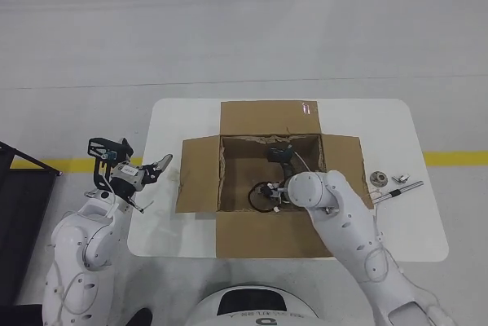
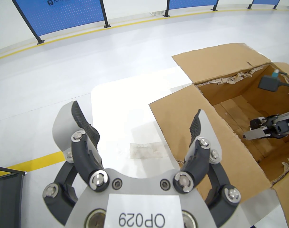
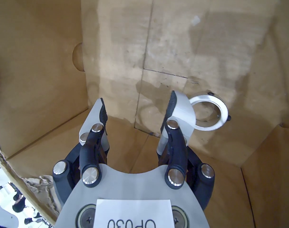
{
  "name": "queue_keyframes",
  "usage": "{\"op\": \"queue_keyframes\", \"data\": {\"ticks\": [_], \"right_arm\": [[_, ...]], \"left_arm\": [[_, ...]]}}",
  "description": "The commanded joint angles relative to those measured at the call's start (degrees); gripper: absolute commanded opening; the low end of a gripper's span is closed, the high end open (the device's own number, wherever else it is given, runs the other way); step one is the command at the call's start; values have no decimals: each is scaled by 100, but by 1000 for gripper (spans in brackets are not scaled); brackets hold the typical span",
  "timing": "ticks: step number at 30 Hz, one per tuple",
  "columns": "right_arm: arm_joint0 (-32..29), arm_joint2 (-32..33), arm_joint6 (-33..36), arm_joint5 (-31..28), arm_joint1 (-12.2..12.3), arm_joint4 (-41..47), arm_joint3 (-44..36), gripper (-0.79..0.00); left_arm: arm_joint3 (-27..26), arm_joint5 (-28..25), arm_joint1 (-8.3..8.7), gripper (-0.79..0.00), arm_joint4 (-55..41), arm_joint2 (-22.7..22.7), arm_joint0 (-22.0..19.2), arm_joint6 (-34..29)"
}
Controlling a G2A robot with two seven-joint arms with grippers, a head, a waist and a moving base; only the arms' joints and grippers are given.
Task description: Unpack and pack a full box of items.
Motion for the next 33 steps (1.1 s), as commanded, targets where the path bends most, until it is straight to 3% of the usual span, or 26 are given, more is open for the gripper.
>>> {"op": "queue_keyframes", "data": {"ticks": [1, 9, 14, 17, 27, 33], "right_arm": [[-133, 91, 17, 168, 28, -114, -115, -237], [-541, 409, 132, 342, 134, -359, -569, -231], [-607, 353, 259, 943, 152, -933, -763, -394], [-423, 249, 240, 1100, 116, -1108, -432, -449], [414, -136, 198, 1143, -120, -1022, 965, -480], [518, -230, 157, 1183, -228, -1022, 1201, -511]], "left_arm": [[0, 0, 0, 0, 0, 0, 0, 0], [0, 0, 0, 0, 0, 0, 0, 0], [0, 0, 0, 0, 0, 0, 0, 0], [0, 0, 0, 0, 0, 0, 0, 0], [0, 0, 0, 0, 0, 0, 0, 0], [0, 0, 0, 0, 0, 0, 0, 0]]}}
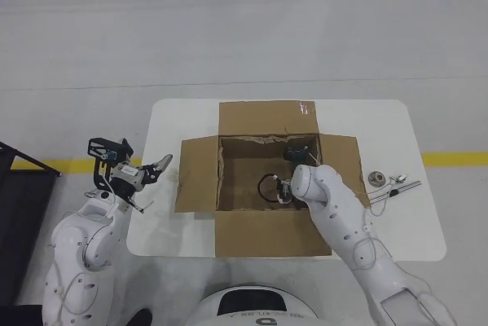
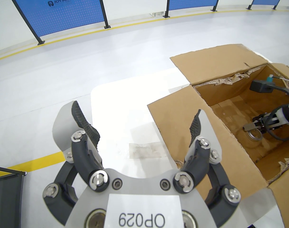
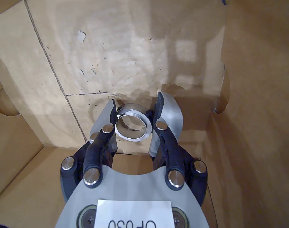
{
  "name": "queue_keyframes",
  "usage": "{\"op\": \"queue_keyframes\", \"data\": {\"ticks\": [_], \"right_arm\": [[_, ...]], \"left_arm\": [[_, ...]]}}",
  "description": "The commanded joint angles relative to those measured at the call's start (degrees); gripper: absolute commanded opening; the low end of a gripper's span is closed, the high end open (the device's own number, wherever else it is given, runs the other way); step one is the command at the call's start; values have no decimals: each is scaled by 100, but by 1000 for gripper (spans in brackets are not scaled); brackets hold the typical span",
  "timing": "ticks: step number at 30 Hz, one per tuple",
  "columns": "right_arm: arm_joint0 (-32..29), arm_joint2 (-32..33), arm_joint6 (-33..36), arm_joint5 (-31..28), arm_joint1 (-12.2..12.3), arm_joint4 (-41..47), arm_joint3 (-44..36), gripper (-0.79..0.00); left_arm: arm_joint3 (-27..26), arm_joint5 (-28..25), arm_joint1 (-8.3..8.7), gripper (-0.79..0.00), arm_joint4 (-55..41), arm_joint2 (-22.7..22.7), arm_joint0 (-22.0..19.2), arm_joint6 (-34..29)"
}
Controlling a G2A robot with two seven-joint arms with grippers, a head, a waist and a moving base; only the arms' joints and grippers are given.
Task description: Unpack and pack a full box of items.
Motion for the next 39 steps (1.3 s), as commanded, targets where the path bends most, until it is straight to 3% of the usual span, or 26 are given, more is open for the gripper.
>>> {"op": "queue_keyframes", "data": {"ticks": [1, 5, 18, 31, 39], "right_arm": [[-72, 7, -4, 5, -12, -15, -118, -505], [-499, 134, -94, 94, 12, -175, -691, -443], [-1527, 610, -7, 7, 94, -724, -1951, -449], [-1210, 644, 662, -661, 46, -1057, -1601, -468], [-604, 423, 745, -743, -233, -1522, -462, -520]], "left_arm": [[0, 0, 0, 0, 0, 0, 0, 0], [0, 0, 0, 0, 0, 0, 0, 0], [0, 0, 0, 0, 0, 0, 0, 0], [0, 0, 0, 0, 0, 0, 0, 0], [0, 0, 0, 0, 0, 0, 0, 0]]}}
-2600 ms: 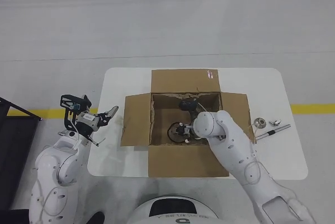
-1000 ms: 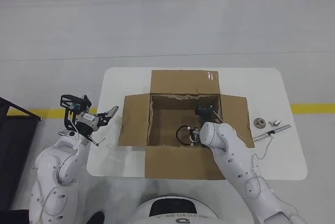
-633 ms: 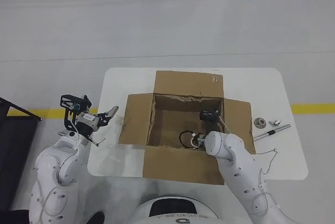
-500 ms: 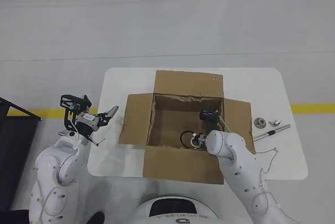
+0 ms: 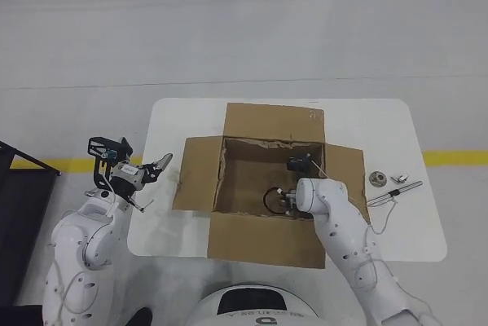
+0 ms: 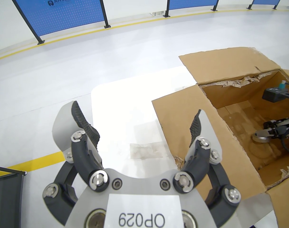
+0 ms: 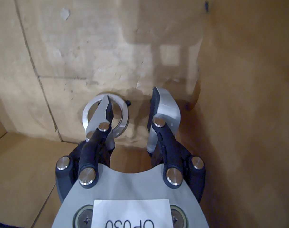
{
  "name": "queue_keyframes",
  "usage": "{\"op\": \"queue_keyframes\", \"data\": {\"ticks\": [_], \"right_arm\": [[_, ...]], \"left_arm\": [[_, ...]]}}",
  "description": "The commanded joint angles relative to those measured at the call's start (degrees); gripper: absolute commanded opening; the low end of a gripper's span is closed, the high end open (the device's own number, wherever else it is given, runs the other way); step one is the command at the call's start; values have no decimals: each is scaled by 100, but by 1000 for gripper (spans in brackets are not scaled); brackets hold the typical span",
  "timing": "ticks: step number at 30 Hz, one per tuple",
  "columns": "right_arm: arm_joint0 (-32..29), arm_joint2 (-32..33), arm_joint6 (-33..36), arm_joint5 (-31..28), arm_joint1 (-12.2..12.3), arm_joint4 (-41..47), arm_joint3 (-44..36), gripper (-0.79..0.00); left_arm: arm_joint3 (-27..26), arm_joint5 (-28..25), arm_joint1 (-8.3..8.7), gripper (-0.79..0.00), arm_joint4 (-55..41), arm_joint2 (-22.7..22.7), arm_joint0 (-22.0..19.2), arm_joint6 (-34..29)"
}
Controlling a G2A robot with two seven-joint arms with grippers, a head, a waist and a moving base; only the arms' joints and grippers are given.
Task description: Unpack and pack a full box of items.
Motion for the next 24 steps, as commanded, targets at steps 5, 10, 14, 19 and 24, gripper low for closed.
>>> {"op": "queue_keyframes", "data": {"ticks": [5, 10, 14, 19, 24], "right_arm": [[240, -76, 5, -4, -256, -212, 395, -785], [-57, 6, -150, 150, -416, -474, -74, -785], [-589, 90, -282, 281, -471, -751, -880, -785], [-1178, 155, -368, 367, -496, -1027, -1821, -785], [-1430, 236, -428, 398, -500, -1045, -2324, -785]], "left_arm": [[0, 0, 0, 0, 0, 0, 0, 0], [0, 0, 0, 0, 0, 0, 0, 0], [0, 0, 0, 0, 0, 0, 0, 0], [0, 0, 0, 0, 0, 0, 0, 0], [0, 0, 0, 0, 0, 0, 0, 0]]}}
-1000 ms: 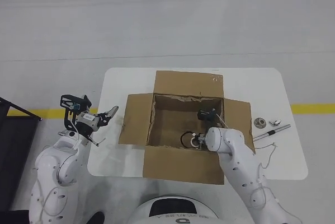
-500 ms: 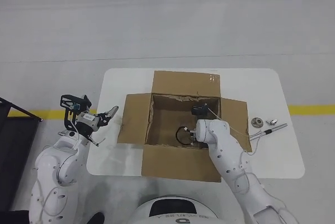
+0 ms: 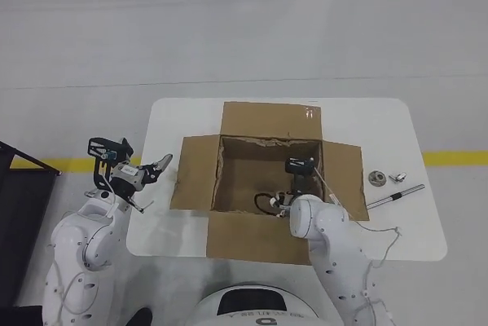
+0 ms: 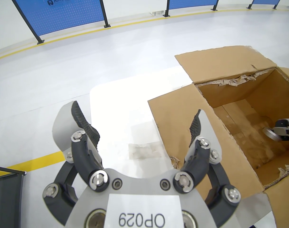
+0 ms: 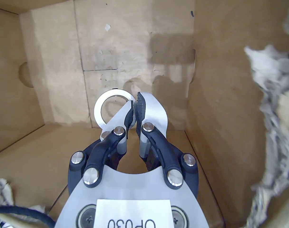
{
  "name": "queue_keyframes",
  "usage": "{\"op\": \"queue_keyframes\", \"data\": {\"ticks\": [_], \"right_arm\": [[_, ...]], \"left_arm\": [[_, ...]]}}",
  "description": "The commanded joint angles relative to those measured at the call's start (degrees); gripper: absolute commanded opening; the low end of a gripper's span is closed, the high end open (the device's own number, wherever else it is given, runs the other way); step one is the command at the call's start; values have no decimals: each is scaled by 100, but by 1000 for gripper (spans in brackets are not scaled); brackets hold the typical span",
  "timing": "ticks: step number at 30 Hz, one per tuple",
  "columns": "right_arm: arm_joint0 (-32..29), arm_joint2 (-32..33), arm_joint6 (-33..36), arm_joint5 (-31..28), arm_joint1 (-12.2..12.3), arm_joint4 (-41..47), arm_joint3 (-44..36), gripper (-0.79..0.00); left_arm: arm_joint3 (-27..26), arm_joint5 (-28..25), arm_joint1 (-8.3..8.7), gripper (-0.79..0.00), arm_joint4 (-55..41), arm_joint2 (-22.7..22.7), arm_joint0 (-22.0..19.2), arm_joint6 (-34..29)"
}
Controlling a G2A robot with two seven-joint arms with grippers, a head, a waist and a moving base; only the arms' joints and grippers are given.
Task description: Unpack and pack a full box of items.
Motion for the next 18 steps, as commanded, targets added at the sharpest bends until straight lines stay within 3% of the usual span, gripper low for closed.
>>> {"op": "queue_keyframes", "data": {"ticks": [1, 6, 11, 13, 18], "right_arm": [[-45, 26, -36, -1, 0, 14, -125, -785], [-395, 213, -500, 94, 2, 290, -781, -785], [-1445, 827, -1384, -28, 55, 981, -2010, -785], [-1987, 1137, -1842, -203, 76, 1400, -2391, -785], [-3020, 2126, -3522, -1116, 89, 3015, -2391, -785]], "left_arm": [[0, 0, 0, 0, 0, 0, 0, 0], [0, 0, 0, 0, 0, 0, 0, 0], [0, 0, 0, 0, 0, 0, 0, 0], [0, 0, 0, 0, 0, 0, 0, 0], [0, 0, 0, 0, 0, 0, 0, 0]]}}
